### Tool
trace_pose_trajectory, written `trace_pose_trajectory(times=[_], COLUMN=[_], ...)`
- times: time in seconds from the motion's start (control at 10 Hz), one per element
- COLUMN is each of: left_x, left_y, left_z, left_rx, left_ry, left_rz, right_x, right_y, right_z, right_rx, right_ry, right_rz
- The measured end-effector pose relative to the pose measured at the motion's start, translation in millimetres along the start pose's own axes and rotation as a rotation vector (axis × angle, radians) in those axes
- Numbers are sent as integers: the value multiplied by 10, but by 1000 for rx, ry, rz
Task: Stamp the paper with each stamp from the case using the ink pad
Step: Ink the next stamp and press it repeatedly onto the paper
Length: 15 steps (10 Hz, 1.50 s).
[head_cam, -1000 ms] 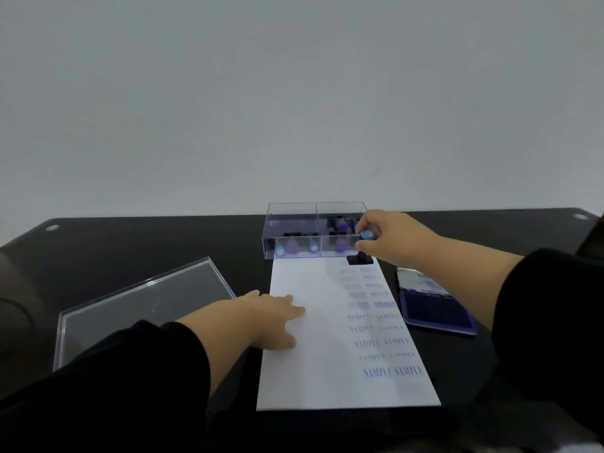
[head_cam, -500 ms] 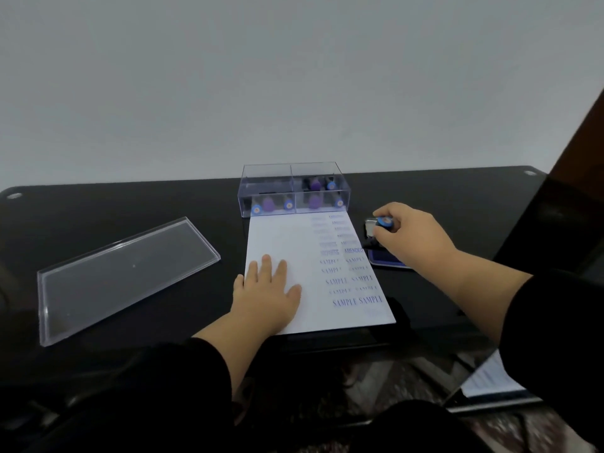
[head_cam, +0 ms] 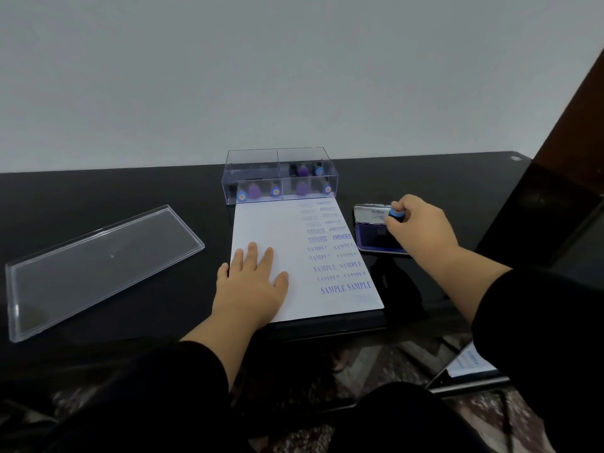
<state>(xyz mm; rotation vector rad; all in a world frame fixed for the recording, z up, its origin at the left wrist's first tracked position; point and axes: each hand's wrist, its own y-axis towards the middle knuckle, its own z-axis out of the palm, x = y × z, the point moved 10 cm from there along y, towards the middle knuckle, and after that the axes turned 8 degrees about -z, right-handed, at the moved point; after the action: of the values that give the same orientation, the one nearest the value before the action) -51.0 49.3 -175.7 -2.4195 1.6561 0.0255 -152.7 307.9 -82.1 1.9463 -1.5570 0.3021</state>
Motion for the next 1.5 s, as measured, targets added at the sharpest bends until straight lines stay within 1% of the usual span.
trace_pose_trajectory(times=[0.2, 0.3, 0.9, 1.1, 1.2, 1.4, 1.5], left_x=[6, 5, 1, 9, 12, 13, 9], left_y=[10, 2, 6, 17, 21, 14, 15], left_z=[3, 1, -1, 6, 7, -3, -2], left_rx=[-9, -9, -1, -6, 2, 7, 15], left_ry=[-5, -7, -8, -10, -11, -15, -16], left_rz=[6, 5, 2, 1, 2, -6, -5], right_x=[-10, -37, -20, 5, 30, 249, 372], right_y=[49, 5, -40, -55, -68, -232, -412], right_z=[119, 142, 175, 178, 148, 71, 86], right_rx=[8, -21, 38, 40, 22, -85, -84], right_ry=[-32, -10, -97, -95, -52, 165, 247], right_rz=[26, 41, 67, 47, 37, -28, -42])
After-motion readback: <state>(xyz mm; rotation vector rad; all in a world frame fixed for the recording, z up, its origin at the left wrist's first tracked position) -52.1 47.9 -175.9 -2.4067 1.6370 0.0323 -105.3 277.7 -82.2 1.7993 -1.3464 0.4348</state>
